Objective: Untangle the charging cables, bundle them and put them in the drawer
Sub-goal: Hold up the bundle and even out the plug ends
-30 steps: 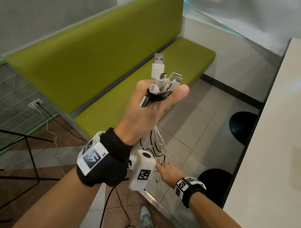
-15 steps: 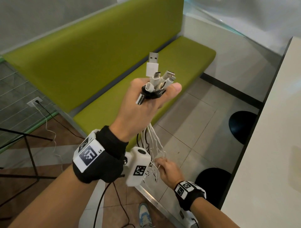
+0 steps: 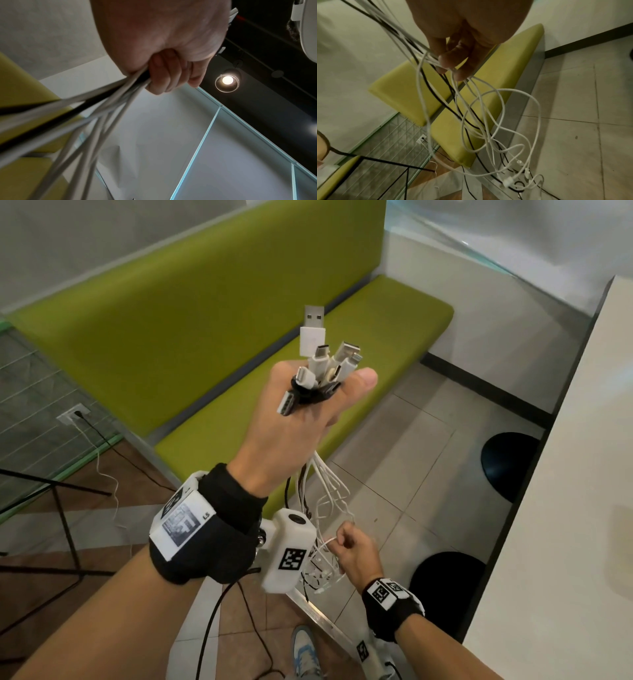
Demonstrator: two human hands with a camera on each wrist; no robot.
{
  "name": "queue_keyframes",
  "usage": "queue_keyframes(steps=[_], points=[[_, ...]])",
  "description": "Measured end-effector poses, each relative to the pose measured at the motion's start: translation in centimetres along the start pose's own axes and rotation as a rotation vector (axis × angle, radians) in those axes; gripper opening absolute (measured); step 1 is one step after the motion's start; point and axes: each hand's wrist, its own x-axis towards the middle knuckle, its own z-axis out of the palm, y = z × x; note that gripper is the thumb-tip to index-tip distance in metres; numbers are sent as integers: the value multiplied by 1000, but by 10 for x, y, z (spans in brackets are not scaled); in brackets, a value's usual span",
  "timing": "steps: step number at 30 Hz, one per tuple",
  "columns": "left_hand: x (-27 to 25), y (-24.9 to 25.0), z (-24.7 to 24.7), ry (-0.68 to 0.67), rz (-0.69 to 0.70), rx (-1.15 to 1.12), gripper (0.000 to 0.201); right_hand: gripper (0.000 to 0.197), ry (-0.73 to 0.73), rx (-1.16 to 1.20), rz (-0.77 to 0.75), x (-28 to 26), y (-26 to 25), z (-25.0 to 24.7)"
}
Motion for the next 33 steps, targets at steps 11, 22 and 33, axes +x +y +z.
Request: queue_keyframes(steps=[11,22,33], points=[[-10,2,5,-20,25,53,46,59,-183,-678,-63,16,10,-8],[0,31,-8,-17,93,-26,43,83,-499,-1093,228,-3,45,-13],[-4,28,-17,48,85,-18,44,86,-687,-1171,409,19,76,-40]])
